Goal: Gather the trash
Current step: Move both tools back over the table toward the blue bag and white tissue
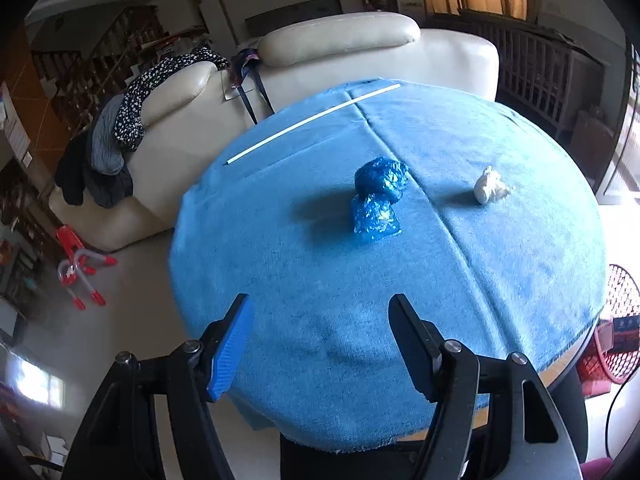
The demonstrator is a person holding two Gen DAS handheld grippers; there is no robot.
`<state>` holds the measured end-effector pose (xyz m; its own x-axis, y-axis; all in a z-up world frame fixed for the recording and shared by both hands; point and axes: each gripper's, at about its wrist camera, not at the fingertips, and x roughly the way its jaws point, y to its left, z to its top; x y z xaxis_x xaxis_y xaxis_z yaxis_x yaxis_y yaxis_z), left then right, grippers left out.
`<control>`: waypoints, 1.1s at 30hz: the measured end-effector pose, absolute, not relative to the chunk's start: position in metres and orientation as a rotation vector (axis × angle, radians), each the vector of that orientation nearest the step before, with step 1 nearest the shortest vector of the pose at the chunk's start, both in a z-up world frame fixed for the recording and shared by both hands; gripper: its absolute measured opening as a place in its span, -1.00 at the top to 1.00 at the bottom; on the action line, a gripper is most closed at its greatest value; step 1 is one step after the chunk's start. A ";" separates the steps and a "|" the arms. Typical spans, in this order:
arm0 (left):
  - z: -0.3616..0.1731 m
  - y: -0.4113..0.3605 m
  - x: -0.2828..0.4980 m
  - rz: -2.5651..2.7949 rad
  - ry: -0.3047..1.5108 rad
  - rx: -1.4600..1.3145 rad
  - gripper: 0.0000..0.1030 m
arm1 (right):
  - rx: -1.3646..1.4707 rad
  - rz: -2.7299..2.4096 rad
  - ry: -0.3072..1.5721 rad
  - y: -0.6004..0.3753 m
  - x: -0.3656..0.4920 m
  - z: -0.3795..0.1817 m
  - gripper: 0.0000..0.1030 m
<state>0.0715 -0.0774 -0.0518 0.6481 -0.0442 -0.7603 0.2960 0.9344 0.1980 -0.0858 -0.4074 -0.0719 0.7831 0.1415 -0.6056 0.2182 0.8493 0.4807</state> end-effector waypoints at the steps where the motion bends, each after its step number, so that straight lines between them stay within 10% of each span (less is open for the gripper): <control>1: -0.052 -0.076 0.070 -0.197 0.848 0.330 -0.37 | 0.577 -0.040 0.670 -0.405 -0.084 -0.072 -0.17; 33: -0.023 -0.034 0.040 -0.234 0.738 0.257 -0.37 | 0.527 0.027 0.676 -0.349 -0.046 -0.064 -0.17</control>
<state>0.0401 -0.0343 -0.0226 0.7168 -0.1188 -0.6871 0.2982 0.9429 0.1481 -0.0464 -0.3487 -0.0642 0.7850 0.1911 -0.5893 0.1439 0.8690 0.4734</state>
